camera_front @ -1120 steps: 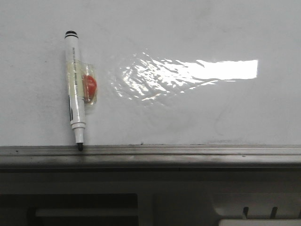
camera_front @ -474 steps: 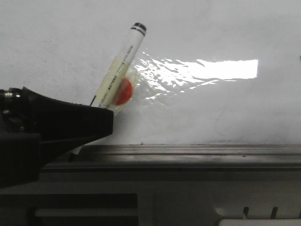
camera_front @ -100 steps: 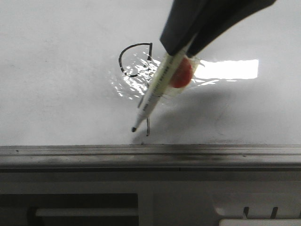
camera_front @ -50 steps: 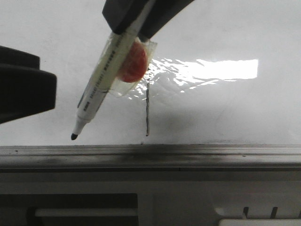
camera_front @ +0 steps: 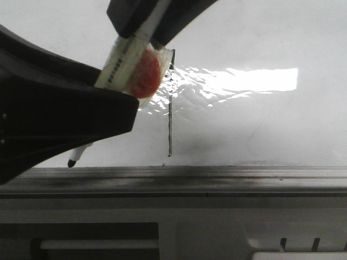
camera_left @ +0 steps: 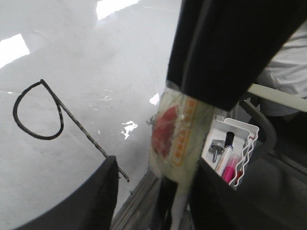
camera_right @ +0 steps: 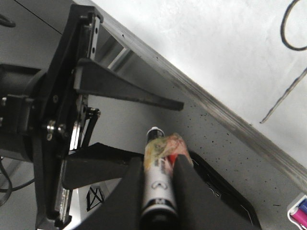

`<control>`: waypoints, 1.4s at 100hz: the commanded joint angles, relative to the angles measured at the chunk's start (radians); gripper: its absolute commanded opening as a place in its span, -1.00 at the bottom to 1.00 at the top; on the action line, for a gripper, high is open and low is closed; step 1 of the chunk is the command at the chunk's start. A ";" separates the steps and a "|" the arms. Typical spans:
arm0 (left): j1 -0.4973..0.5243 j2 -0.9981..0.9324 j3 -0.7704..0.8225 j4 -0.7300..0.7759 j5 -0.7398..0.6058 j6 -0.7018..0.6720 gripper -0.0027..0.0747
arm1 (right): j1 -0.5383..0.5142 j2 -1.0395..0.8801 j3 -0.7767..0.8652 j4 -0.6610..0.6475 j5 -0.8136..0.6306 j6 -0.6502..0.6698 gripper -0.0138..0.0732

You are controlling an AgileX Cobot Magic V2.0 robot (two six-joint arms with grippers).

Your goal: Write number 9 on whiteboard

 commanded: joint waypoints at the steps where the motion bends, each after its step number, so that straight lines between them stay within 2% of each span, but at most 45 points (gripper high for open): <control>1: -0.009 -0.006 -0.033 0.001 -0.099 -0.006 -0.34 | -0.001 -0.015 -0.037 0.013 -0.043 -0.003 -0.84; 21: -0.009 -0.006 -0.033 0.001 -0.099 -0.006 -0.98 | -0.001 -0.015 -0.037 0.013 -0.039 -0.005 -0.84; 37: -0.009 -0.006 -0.033 0.001 -0.099 -0.006 -0.98 | -0.001 -0.015 -0.037 0.006 -0.041 -0.025 -0.79; 44: -0.009 -0.006 -0.033 0.001 -0.099 -0.006 -0.98 | -0.001 -0.015 -0.037 0.005 -0.042 -0.044 -0.57; 54: -0.009 -0.006 -0.033 -0.050 -0.102 -0.006 -0.98 | -0.001 -0.015 -0.037 -0.003 -0.052 -0.045 -0.04; 61: -0.005 -0.006 -0.033 -0.180 -0.113 -0.006 -0.98 | -0.001 -0.015 -0.037 -0.011 -0.063 -0.045 0.22; 66: 0.003 -0.006 -0.033 -0.316 -0.125 -0.006 -0.98 | -0.001 -0.015 -0.037 -0.018 -0.063 -0.045 0.29; 77: 0.038 -0.001 -0.033 -0.579 -0.146 -0.006 -0.98 | -0.001 -0.015 -0.037 -0.022 -0.063 -0.045 0.26; 83: 0.056 -0.001 -0.035 -0.647 -0.146 -0.006 -0.98 | -0.001 -0.015 -0.037 -0.022 -0.063 -0.045 0.26; 120: 0.101 -0.001 -0.066 -0.722 -0.015 -0.014 -0.98 | -0.001 -0.015 -0.037 -0.022 -0.063 -0.045 0.26; 140: 0.101 0.052 -0.115 -0.722 -0.004 -0.014 -0.98 | -0.001 -0.015 -0.037 -0.022 -0.063 -0.045 0.26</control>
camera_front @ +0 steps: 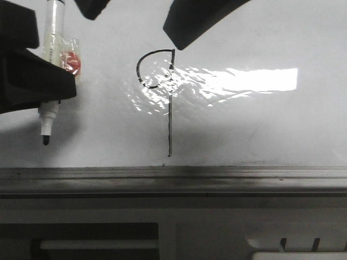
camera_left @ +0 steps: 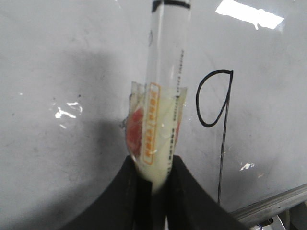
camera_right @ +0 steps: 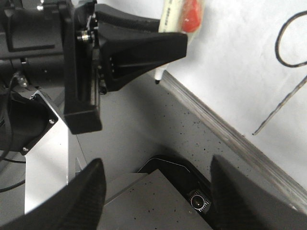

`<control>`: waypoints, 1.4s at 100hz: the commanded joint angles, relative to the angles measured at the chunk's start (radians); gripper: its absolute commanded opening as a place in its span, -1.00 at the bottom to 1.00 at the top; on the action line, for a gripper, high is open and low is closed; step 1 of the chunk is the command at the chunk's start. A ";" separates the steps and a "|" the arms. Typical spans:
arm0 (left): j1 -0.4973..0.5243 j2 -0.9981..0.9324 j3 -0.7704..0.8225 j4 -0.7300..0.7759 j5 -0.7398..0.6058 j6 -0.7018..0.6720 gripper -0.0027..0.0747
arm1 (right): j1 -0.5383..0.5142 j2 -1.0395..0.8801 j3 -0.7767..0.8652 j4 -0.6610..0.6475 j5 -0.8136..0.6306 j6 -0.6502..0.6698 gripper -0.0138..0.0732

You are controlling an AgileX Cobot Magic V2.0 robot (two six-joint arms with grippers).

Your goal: Write number 9 on whiteboard

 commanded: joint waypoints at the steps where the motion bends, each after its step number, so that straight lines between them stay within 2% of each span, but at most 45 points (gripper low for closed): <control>1: 0.003 0.026 -0.046 0.010 -0.032 -0.009 -0.98 | -0.001 -0.015 -0.032 0.000 -0.048 -0.010 0.26; 47: 0.003 0.122 -0.076 -0.066 -0.031 -0.009 -0.98 | -0.001 -0.015 -0.032 0.000 0.000 -0.010 0.26; 76: 0.003 0.124 -0.076 -0.051 -0.031 -0.009 -0.96 | -0.001 -0.015 -0.032 0.000 -0.002 -0.010 0.26; 86: 0.003 0.124 -0.076 -0.033 -0.031 -0.009 -0.75 | -0.001 -0.015 -0.032 0.000 -0.004 -0.010 0.26; 98: 0.003 0.124 -0.076 -0.033 -0.031 -0.009 -0.29 | -0.001 -0.015 -0.032 0.000 -0.004 -0.010 0.26; 108: 0.003 0.124 -0.076 -0.033 -0.031 -0.009 -0.06 | -0.001 -0.015 -0.032 0.000 -0.009 -0.010 0.26; 140: 0.001 0.070 -0.076 -0.033 -0.031 -0.009 -0.01 | -0.003 -0.027 -0.032 -0.014 -0.040 -0.010 0.25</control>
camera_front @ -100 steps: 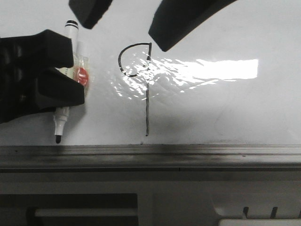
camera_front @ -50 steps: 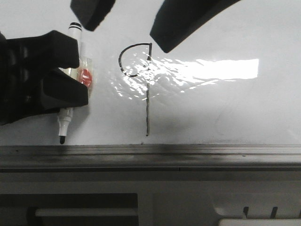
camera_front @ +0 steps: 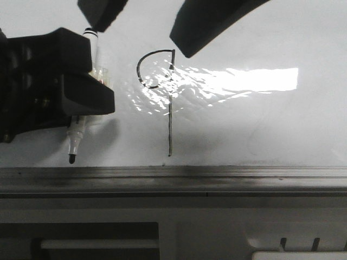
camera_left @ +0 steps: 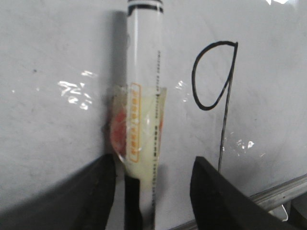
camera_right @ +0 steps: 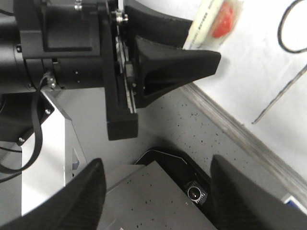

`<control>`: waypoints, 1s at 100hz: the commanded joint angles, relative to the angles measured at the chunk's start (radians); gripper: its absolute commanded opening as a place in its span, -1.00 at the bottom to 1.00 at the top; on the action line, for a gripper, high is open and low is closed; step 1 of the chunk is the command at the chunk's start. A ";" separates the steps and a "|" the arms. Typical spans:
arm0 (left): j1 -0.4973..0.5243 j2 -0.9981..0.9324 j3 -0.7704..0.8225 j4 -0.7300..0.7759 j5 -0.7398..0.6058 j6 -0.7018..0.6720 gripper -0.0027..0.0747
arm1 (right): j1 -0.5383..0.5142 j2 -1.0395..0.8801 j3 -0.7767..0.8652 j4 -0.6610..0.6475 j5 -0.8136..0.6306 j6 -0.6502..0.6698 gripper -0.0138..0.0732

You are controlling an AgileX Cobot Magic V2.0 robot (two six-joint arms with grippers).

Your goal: Write number 9 on whiteboard

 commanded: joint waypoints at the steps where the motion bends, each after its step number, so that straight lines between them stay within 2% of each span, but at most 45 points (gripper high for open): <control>1: 0.005 -0.044 -0.019 -0.011 -0.066 -0.006 -0.01 | -0.003 -0.029 -0.032 -0.007 -0.067 -0.009 0.24; 11: 0.005 -0.106 -0.019 -0.011 -0.057 0.012 -0.01 | -0.003 -0.060 -0.032 -0.034 -0.073 -0.009 -0.03; 23: 0.005 -0.201 -0.019 -0.011 -0.034 0.107 -0.01 | -0.003 -0.126 -0.017 -0.107 -0.105 -0.009 -0.70; 27: 0.005 -0.239 -0.017 -0.011 -0.017 0.149 -0.02 | -0.003 -0.149 -0.006 -0.125 -0.119 -0.009 -0.86; 34: 0.005 -0.304 -0.016 -0.011 0.027 0.225 -0.09 | -0.003 -0.203 0.026 -0.147 -0.155 -0.009 -0.84; 39: 0.005 -0.352 -0.016 -0.011 0.063 0.277 -0.21 | -0.003 -0.253 0.062 -0.172 -0.195 -0.009 -0.84; 44: 0.005 -0.400 -0.015 -0.011 0.102 0.328 -0.43 | -0.003 -0.303 0.110 -0.200 -0.247 -0.009 -0.84; 53: 0.005 -0.494 0.004 -0.011 0.151 0.370 -0.98 | -0.003 -0.402 0.228 -0.254 -0.380 -0.009 -0.84; 77: 0.005 -0.715 0.131 0.000 0.155 0.370 -0.98 | -0.003 -0.747 0.620 -0.459 -0.746 -0.014 -0.84; 89: 0.005 -0.835 0.216 0.000 0.158 0.370 -0.98 | -0.003 -0.919 0.775 -0.486 -0.803 -0.014 -0.84; 100: 0.005 -0.920 0.281 0.000 0.158 0.370 -0.98 | -0.003 -1.061 0.849 -0.486 -0.817 -0.014 -0.84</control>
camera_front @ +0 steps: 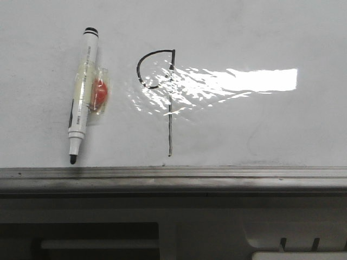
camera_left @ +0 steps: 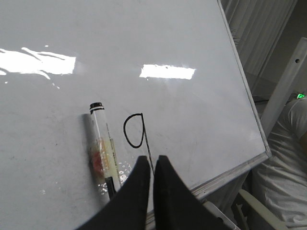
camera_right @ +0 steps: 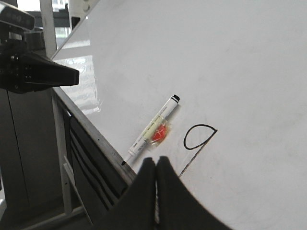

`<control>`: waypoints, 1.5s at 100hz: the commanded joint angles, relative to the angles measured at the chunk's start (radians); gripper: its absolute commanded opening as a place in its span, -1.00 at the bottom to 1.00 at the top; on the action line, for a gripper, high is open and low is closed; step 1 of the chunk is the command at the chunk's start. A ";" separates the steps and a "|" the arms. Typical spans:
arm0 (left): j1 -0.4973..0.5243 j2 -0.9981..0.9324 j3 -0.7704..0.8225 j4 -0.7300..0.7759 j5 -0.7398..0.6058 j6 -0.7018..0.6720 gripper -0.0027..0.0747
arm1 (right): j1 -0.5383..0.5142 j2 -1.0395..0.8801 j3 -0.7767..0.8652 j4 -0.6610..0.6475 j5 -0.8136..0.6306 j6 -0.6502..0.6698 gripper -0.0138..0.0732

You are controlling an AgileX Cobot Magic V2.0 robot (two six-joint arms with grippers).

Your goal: Write number 9 on whiteboard

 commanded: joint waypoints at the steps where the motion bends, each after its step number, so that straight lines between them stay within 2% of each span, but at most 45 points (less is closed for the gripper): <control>1: 0.000 -0.052 0.018 0.014 -0.039 0.003 -0.98 | -0.003 -0.093 0.027 -0.026 -0.108 -0.009 -0.84; 24: 0.000 -0.090 0.083 0.014 -0.037 0.003 -0.98 | -0.003 -0.236 0.096 -0.026 -0.099 -0.009 -0.84; 89: 0.000 -0.090 0.104 -0.015 -0.032 0.003 -0.98 | -0.003 -0.241 0.101 -0.026 -0.094 -0.009 -0.84; 96: 0.005 -0.090 0.104 0.076 -0.032 0.003 -0.98 | -0.003 -0.241 0.101 -0.026 -0.094 -0.009 -0.84; 101: 0.026 -0.090 0.106 0.229 -0.044 -0.002 -0.98 | -0.003 -0.241 0.101 -0.026 -0.094 -0.009 -0.84; 106: 0.075 -0.090 0.122 0.322 -0.116 -0.063 -0.98 | -0.003 -0.241 0.101 -0.026 -0.094 -0.009 -0.84; 113: 0.164 -0.090 0.155 0.477 -0.199 -0.217 -0.98 | -0.003 -0.241 0.101 -0.026 -0.094 -0.009 -0.84; 122: 0.294 -0.107 0.201 0.670 -0.234 -0.446 -0.98 | -0.003 -0.241 0.101 -0.026 -0.094 -0.009 -0.84; 132: 0.453 -0.188 0.204 0.827 -0.119 -0.593 -0.98 | -0.003 -0.241 0.101 -0.026 -0.094 -0.009 -0.84; 141: 0.568 -0.246 0.204 0.903 -0.066 -0.624 -0.98 | -0.003 -0.241 0.101 -0.026 -0.094 -0.009 -0.84; 150: 0.690 -0.287 0.204 0.917 -0.024 -0.627 -0.98 | -0.003 -0.241 0.101 -0.026 -0.094 -0.009 -0.84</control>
